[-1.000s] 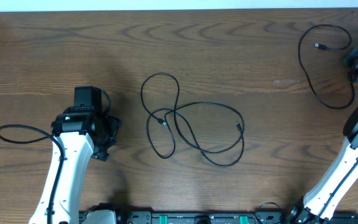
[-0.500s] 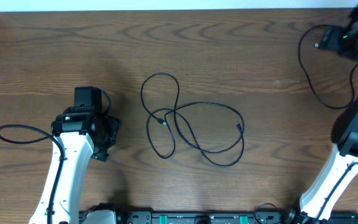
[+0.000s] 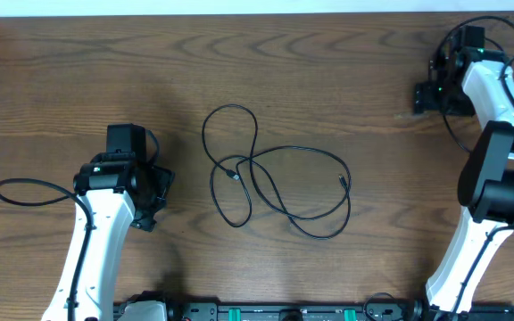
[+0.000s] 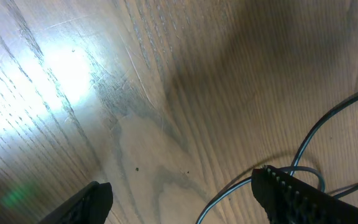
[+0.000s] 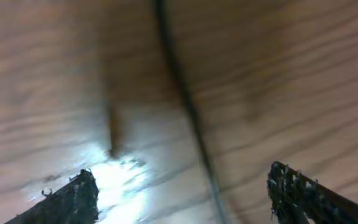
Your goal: Untangle cables
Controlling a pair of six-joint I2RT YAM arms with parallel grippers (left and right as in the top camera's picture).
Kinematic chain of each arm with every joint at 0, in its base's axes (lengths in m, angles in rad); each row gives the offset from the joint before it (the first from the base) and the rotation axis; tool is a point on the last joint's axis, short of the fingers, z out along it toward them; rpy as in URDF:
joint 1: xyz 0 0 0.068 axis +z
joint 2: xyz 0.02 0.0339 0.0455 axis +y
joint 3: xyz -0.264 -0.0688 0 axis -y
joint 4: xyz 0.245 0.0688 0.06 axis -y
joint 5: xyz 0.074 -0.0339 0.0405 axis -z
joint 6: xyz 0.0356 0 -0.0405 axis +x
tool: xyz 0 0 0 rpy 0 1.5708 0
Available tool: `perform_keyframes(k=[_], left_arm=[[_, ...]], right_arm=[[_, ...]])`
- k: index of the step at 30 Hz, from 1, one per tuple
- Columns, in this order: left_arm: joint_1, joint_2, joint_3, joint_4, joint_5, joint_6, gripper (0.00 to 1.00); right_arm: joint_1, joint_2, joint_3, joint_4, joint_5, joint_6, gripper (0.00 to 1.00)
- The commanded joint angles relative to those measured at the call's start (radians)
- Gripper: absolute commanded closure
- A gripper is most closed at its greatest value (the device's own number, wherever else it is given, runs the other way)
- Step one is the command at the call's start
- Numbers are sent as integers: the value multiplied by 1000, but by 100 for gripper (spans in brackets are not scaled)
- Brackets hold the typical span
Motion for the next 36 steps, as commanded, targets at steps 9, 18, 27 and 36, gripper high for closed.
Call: perform_keyframes(k=[9,18,27,36], left_arm=[[3,-6,-3,-4,-2,2,23],[3,-6,-3,-4,-1,2,23],[3,-6,-3,-4,-2,2,23],[3,-5,-3,-3,-2,1,23]], right_arm=[[-47,35,-65,17,-63,-111,60],[-117,29,-13,45,-92,-96,99],[-211,-40,346,-74,-554,-95,99],[-367,-49,490,89,-782,119,99]])
